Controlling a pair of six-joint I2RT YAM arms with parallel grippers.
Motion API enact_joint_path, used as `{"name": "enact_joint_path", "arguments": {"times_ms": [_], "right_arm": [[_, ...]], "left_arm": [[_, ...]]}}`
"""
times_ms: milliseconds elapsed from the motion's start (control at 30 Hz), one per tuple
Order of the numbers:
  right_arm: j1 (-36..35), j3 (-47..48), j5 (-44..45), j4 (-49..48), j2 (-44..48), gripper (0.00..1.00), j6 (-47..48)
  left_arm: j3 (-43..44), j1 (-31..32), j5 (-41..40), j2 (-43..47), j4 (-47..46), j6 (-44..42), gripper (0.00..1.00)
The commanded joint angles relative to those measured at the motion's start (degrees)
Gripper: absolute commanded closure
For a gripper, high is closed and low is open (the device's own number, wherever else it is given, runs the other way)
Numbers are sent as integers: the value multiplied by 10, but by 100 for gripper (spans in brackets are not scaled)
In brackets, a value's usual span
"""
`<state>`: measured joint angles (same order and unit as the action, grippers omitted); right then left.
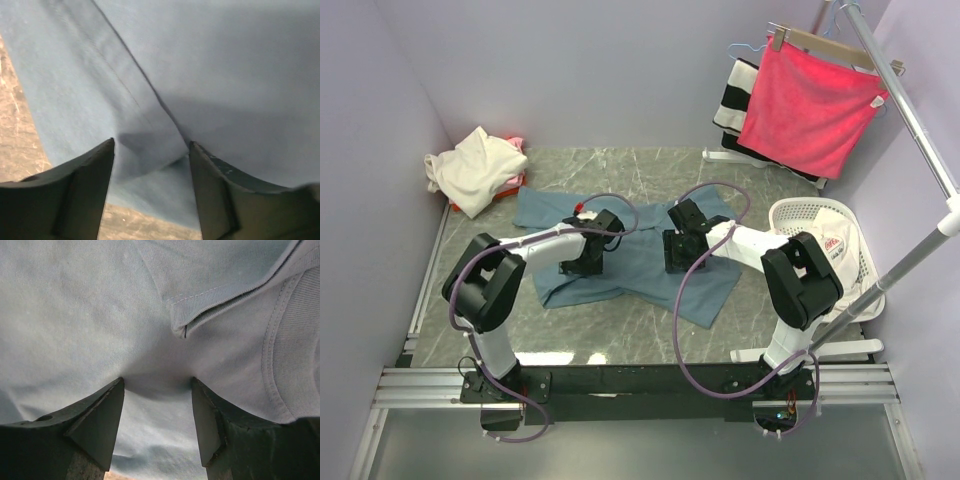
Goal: Fold and stack the t-shirts
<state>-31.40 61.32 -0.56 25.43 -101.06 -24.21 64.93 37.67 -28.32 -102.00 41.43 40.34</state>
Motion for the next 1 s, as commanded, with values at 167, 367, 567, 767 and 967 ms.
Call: {"name": "enact_joint_path", "arguments": {"times_ms": [167,367,567,767,967], "right_arm": [[-6,-18,5,-8,-26,38,-5],[-6,-20,5,-9,-29,38,-2],[-5,-29,-7,-16,-40,38,0],[-5,-31,-18,-17,-42,38,17],[-5,-34,-30,-16,-30,38,28]], "left_arm": [[-21,-25,-3,20,-12,2,74],[-23,-39,-21,44,17,25,99],[-42,-94,-57,147,122,85,99],[-76,-167,-64,227,166,126,99],[-140,-279,40,284,97,105,99]]}}
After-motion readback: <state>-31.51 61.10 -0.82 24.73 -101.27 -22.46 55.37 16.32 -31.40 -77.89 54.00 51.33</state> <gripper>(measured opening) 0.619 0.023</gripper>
